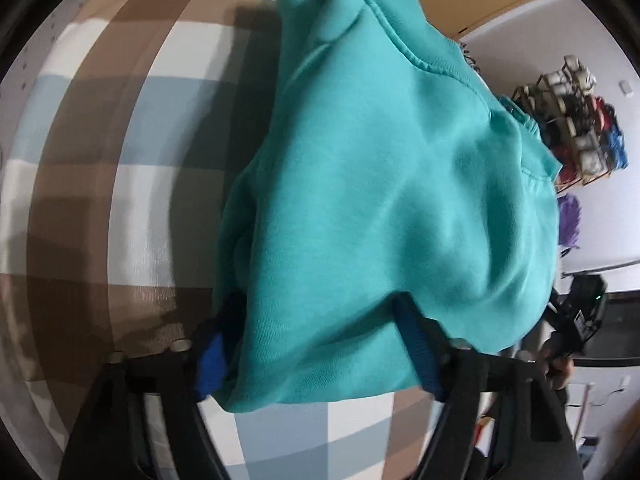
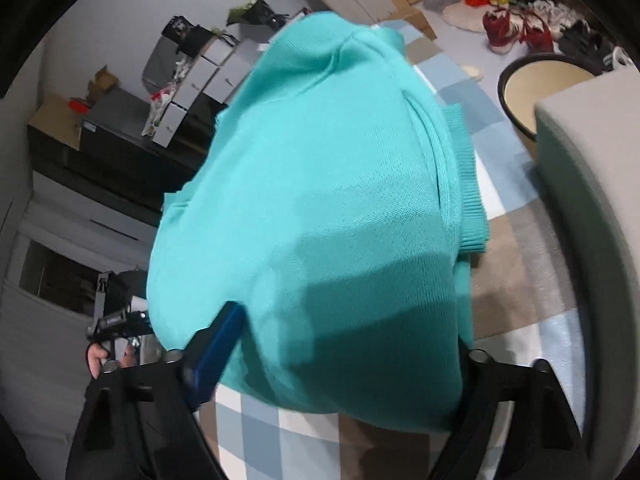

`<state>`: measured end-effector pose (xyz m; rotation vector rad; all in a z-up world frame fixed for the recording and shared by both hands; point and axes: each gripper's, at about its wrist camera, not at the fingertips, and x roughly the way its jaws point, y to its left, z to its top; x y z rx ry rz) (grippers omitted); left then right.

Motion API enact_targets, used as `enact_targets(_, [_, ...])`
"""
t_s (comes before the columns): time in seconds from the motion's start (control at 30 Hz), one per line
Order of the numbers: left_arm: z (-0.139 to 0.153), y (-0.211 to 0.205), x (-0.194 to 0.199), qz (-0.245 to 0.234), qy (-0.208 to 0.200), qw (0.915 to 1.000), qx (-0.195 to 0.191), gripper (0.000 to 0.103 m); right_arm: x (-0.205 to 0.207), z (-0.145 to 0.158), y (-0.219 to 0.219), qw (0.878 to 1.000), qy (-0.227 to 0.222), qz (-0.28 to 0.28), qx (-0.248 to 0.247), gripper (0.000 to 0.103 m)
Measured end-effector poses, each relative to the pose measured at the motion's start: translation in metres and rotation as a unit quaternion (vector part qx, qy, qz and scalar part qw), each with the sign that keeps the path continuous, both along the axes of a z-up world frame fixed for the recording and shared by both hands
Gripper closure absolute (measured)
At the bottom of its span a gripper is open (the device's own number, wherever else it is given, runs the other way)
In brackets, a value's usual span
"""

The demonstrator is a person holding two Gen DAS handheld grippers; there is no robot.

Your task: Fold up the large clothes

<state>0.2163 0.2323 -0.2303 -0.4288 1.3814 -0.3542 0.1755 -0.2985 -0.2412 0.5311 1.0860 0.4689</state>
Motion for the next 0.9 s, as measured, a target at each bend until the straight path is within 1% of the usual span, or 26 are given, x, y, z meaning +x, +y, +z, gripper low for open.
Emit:
enact_targets(0.03, [-0.001,0.0,0.002,0.002,0.001,1.0,0.003,0.056,-0.002,0.0,0.003,1.0,-0.007,0.005,-0.01,0.049])
enact_targets(0.07, [-0.001,0.002,-0.002,0.01,0.001,0.9999,0.008,0.068,-0.004,0.003,0.005,1.0,-0.011,0.004,-0.01,0.061])
enact_targets(0.1, [-0.001,0.003,-0.004,0.011,0.003,0.9999,0.009,0.077,-0.007,0.005,0.003,1.0,-0.017,0.0,-0.006,0.064])
enact_targets(0.13, [0.0,0.003,-0.009,0.006,0.006,0.9999,0.009,0.079,-0.011,0.008,0.001,1.0,-0.026,-0.007,0.003,0.071])
enact_targets(0.17, [0.001,0.003,-0.015,0.003,0.006,0.9999,0.009,0.082,-0.014,0.011,-0.001,0.999,-0.037,-0.014,0.006,0.075])
enact_targets(0.27, [-0.001,0.004,-0.031,0.004,0.018,0.9998,0.004,0.083,-0.028,0.023,-0.002,0.998,-0.063,-0.024,-0.001,0.079])
enact_targets(0.33, [-0.001,0.003,-0.049,-0.001,0.018,0.9998,0.01,0.084,-0.04,0.026,-0.003,0.998,-0.063,-0.016,0.008,0.082])
enact_targets(0.4, [0.001,0.009,-0.064,-0.002,0.022,0.9997,0.005,0.084,-0.056,0.027,-0.005,0.998,-0.063,-0.009,0.0,0.082])
enact_targets(0.5, [0.0,0.018,-0.096,-0.002,0.03,0.9995,-0.009,0.084,-0.089,0.028,-0.01,0.998,-0.059,0.01,-0.001,0.082])
enact_targets(0.53, [-0.001,0.021,-0.115,-0.006,0.031,0.9994,-0.013,0.084,-0.102,0.028,-0.01,0.998,-0.057,0.018,-0.003,0.082])
enact_targets(0.63, [0.002,0.029,-0.154,-0.02,0.029,0.9993,-0.011,0.084,-0.14,0.03,-0.013,0.998,-0.053,0.034,0.006,0.082])
enact_targets(0.7, [0.009,0.035,-0.183,-0.037,0.03,0.9988,-0.008,0.084,-0.157,0.029,-0.012,0.998,-0.057,0.038,-0.001,0.081])
enact_targets(0.73, [0.013,0.04,-0.191,-0.036,0.029,0.9989,-0.007,0.084,-0.162,0.027,-0.009,0.998,-0.054,0.04,-0.017,0.075])
enact_targets(0.77, [0.018,0.045,-0.197,-0.032,0.029,0.9991,-0.001,0.081,-0.164,0.028,-0.005,0.997,-0.052,0.039,-0.047,0.069])
enact_targets(0.8, [0.025,0.05,-0.2,-0.021,0.034,0.9991,0.016,0.081,-0.164,0.03,-0.004,0.996,-0.055,0.03,-0.07,0.058])
enact_targets(0.83, [0.034,0.061,-0.196,-0.008,0.033,0.9991,0.027,0.08,-0.166,0.036,-0.004,0.994,-0.067,0.011,-0.089,0.054])
enact_targets(0.87, [0.042,0.06,-0.199,-0.002,0.026,0.9991,0.034,0.08,-0.166,0.042,-0.008,0.993,-0.072,0.0,-0.09,0.051])
enact_targets(0.9, [0.057,0.061,-0.204,-0.003,0.012,0.9988,0.048,0.08,-0.169,0.049,-0.012,0.993,-0.077,-0.02,-0.089,0.049])
